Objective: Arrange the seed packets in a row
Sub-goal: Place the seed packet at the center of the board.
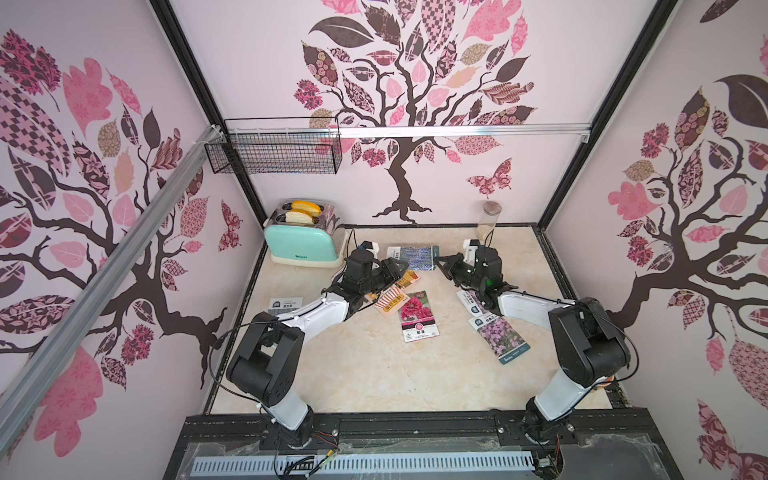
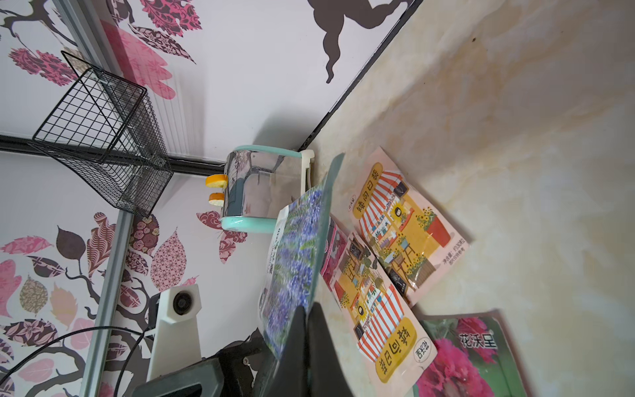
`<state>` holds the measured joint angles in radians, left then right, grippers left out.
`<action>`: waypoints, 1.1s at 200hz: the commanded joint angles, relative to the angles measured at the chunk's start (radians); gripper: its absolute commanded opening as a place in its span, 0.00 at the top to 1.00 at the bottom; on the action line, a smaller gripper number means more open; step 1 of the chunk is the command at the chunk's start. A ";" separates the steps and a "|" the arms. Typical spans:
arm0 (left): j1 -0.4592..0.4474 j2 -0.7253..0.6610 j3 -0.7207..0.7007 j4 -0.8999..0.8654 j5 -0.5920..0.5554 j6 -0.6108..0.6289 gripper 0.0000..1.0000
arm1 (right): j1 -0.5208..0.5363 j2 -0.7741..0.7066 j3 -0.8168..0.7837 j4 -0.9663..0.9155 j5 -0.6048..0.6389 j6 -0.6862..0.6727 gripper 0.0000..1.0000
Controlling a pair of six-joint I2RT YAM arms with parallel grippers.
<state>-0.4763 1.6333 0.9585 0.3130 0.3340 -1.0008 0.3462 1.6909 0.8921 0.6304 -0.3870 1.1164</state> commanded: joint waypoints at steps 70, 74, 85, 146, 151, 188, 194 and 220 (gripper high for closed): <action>0.000 0.029 0.007 0.074 -0.063 0.070 0.55 | 0.051 -0.022 0.012 0.010 -0.070 -0.022 1.00; 0.001 0.027 0.004 0.076 -0.067 0.070 0.55 | 0.054 -0.023 0.010 0.011 -0.066 -0.024 1.00; 0.002 0.015 0.000 0.077 -0.073 0.073 0.57 | 0.055 -0.026 0.002 0.007 -0.058 -0.027 1.00; 0.001 -0.087 -0.094 0.078 -0.116 0.046 0.51 | 0.055 -0.039 0.016 0.031 -0.039 0.005 1.00; -0.001 -0.098 -0.107 0.090 -0.123 0.040 0.51 | 0.056 -0.039 0.025 0.023 -0.042 0.005 1.00; -0.004 -0.135 -0.136 0.104 -0.141 0.050 0.50 | 0.057 -0.046 0.046 0.017 -0.050 0.024 1.00; -0.003 -0.135 -0.132 0.105 -0.139 0.050 0.50 | 0.058 -0.048 0.043 0.018 -0.050 0.026 1.00; -0.003 -0.123 -0.125 0.113 -0.141 0.058 0.50 | 0.059 -0.044 0.046 0.024 -0.079 0.034 1.00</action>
<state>-0.4778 1.5143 0.8227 0.3874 0.2111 -0.9600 0.3973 1.6672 0.8967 0.6403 -0.4244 1.1351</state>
